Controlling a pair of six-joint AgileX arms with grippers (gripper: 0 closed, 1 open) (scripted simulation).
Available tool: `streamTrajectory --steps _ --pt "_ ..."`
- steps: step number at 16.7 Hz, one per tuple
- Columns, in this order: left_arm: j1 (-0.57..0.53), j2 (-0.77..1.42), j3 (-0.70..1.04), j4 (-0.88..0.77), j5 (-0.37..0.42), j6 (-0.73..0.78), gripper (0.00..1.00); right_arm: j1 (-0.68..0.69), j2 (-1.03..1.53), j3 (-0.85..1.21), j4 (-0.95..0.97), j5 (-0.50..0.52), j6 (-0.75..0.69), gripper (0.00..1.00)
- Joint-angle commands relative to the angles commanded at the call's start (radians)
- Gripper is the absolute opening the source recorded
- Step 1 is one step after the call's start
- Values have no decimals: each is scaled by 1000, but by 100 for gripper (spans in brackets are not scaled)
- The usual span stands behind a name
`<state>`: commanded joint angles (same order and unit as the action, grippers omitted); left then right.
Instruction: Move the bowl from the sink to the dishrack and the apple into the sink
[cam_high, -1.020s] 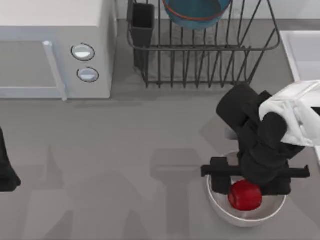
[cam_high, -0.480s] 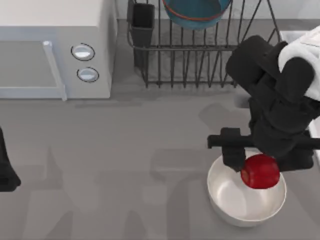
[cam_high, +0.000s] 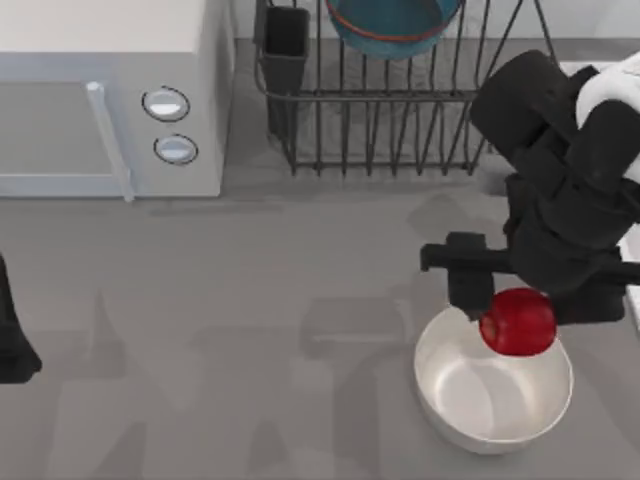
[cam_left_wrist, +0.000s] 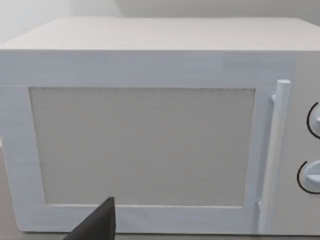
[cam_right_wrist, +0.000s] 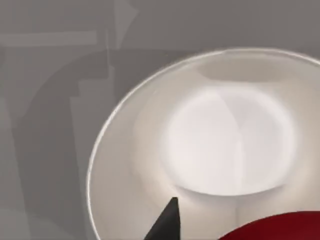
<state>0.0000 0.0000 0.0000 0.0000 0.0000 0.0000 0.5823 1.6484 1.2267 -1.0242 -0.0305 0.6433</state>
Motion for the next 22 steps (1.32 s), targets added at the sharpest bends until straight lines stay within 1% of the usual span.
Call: streamTrajectory --steps 3,6,8,13,16,19,22 --pt "0 0 0 0 0 0 100 -109 1 -24 158 -48 -37 0" --pt "0 0 0 0 0 0 100 -269 -7 -76 410 -109 -105 0" --pt "0 0 0 0 0 0 100 -396 -22 -126 630 -152 -166 0" --pt "0 0 0 0 0 0 100 -725 -92 -277 1268 -266 -350 0" --pt "0 0 0 0 0 0 100 -894 -132 -389 1575 -338 -463 0" --pt "0 0 0 0 0 0 100 -1020 -151 -509 1788 -408 -554 0" --pt "0 0 0 0 0 0 100 -1093 -155 -607 1905 -459 -611 0"
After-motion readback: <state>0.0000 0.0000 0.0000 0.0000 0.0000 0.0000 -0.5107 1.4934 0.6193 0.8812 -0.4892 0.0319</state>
